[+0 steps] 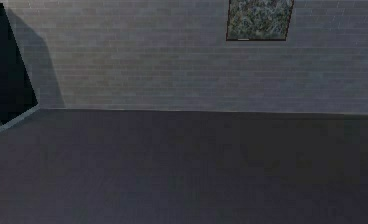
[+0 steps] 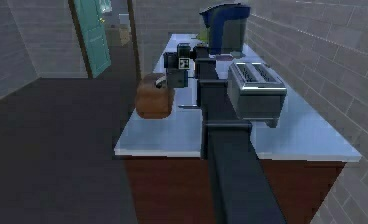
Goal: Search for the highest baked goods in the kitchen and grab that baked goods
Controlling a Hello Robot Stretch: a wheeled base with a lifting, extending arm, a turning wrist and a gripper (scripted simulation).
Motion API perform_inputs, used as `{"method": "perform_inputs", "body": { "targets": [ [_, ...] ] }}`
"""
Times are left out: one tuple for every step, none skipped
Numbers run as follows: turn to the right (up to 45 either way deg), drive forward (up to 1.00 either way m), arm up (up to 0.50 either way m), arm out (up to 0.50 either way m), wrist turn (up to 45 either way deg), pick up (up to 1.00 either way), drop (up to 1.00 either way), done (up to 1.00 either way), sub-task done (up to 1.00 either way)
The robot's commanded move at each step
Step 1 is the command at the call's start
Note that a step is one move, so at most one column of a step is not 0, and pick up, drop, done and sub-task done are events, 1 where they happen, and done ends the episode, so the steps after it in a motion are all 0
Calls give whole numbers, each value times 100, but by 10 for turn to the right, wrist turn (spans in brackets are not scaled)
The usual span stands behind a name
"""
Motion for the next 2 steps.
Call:
{"method": "perform_inputs", "body": {
  "targets": [
    [0,0,0,0,0,100,0,0,0],
    [0,0,0,0,0,0,0,100,0]
  ]
}}
